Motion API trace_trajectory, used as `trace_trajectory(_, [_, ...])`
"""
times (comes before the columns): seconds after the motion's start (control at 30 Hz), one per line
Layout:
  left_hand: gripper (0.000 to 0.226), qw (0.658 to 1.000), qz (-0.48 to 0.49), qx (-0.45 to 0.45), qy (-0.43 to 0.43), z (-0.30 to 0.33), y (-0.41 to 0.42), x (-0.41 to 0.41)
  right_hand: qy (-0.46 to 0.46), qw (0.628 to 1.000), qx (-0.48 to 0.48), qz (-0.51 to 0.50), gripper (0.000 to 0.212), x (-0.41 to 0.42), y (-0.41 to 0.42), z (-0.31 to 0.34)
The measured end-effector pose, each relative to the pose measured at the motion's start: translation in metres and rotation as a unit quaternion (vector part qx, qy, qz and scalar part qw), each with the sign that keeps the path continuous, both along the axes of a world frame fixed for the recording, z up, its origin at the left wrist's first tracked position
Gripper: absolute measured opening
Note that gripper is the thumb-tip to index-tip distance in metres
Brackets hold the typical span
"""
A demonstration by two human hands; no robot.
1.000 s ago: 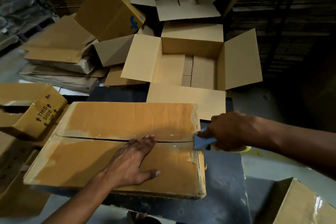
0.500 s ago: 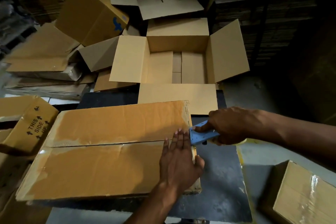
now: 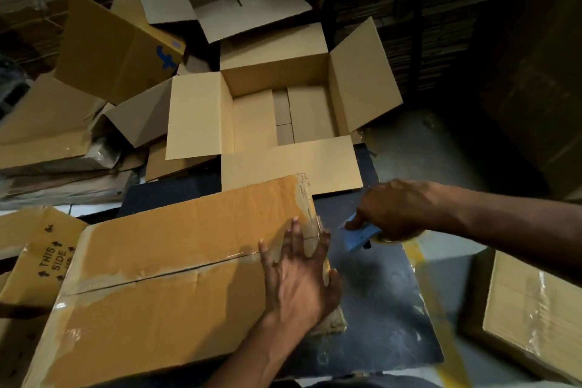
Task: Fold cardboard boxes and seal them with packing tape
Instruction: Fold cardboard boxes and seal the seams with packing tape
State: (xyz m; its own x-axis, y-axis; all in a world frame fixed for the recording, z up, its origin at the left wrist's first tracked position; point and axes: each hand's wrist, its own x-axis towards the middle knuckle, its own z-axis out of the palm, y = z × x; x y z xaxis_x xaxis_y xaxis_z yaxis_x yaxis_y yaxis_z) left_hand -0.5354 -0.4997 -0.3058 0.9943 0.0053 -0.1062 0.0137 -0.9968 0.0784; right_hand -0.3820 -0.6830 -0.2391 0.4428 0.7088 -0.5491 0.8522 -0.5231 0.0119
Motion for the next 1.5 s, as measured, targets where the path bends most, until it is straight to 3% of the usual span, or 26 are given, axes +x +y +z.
trace_trajectory(0.1, [0.079,0.990,-0.055,0.099,0.085,0.015,0.011,0.014,0.018,0.999,0.034,-0.017,0.046,-0.003,0.014,-0.011])
trace_trajectory(0.27, [0.082,0.982,-0.095,0.125,0.104,0.026,0.010,0.025,-0.033,0.998,0.057,0.018,0.034,-0.001,0.029,-0.008])
trace_trajectory(0.37, [0.083,0.975,-0.099,0.152,0.129,0.025,0.009,0.033,-0.052,0.995,-0.080,-0.008,0.041,-0.007,0.040,-0.040])
trace_trajectory(0.43, [0.084,0.972,-0.104,0.168,0.130,0.025,0.009,0.036,-0.010,0.992,-0.121,-0.040,0.041,-0.011,0.023,-0.068])
trace_trajectory(0.53, [0.079,0.971,-0.114,0.167,0.124,0.026,0.009,0.041,0.132,0.974,-0.039,-0.180,0.045,0.007,-0.016,-0.105])
trace_trajectory(0.6, [0.082,0.970,-0.133,0.167,0.118,0.024,0.010,0.045,0.192,0.964,-0.023,-0.183,0.062,0.020,-0.030,-0.124])
trace_trajectory(0.67, [0.088,0.969,-0.149,0.160,0.116,0.021,0.015,0.048,0.219,0.952,0.019,-0.214,0.066,0.025,-0.035,-0.140])
trace_trajectory(0.83, [0.080,0.989,-0.122,0.024,0.074,0.013,0.030,0.062,0.285,0.849,0.160,-0.415,0.069,0.027,-0.056,-0.193])
trace_trajectory(0.9, [0.072,0.995,-0.091,-0.037,0.027,0.007,0.034,0.068,0.276,0.834,0.168,-0.448,0.065,0.026,-0.058,-0.206])
trace_trajectory(0.97, [0.059,0.996,-0.063,-0.067,-0.019,0.001,0.036,0.072,0.235,0.842,0.167,-0.457,0.069,0.019,-0.055,-0.213])
trace_trajectory(1.1, [0.058,0.995,-0.056,-0.062,-0.046,-0.011,0.036,0.073,0.115,0.861,0.136,-0.476,0.084,-0.001,-0.047,-0.212])
trace_trajectory(1.17, [0.058,0.995,-0.057,-0.066,-0.057,-0.015,0.037,0.072,0.064,0.853,0.171,-0.490,0.092,-0.007,-0.035,-0.205])
trace_trajectory(1.23, [0.057,0.993,-0.059,-0.075,-0.066,-0.017,0.038,0.071,0.044,0.804,0.288,-0.518,0.094,-0.013,-0.012,-0.183])
trace_trajectory(1.37, [0.058,0.993,-0.053,-0.071,-0.075,-0.020,0.035,0.071,0.239,0.570,0.539,-0.572,0.079,-0.020,0.060,-0.128])
trace_trajectory(1.43, [0.061,0.995,-0.051,-0.055,-0.068,-0.020,0.033,0.069,0.286,0.531,0.573,-0.555,0.080,-0.032,0.089,-0.136])
trace_trajectory(1.5, [0.062,0.996,-0.054,-0.043,-0.058,-0.021,0.032,0.068,0.288,0.539,0.573,-0.546,0.073,-0.052,0.098,-0.169])
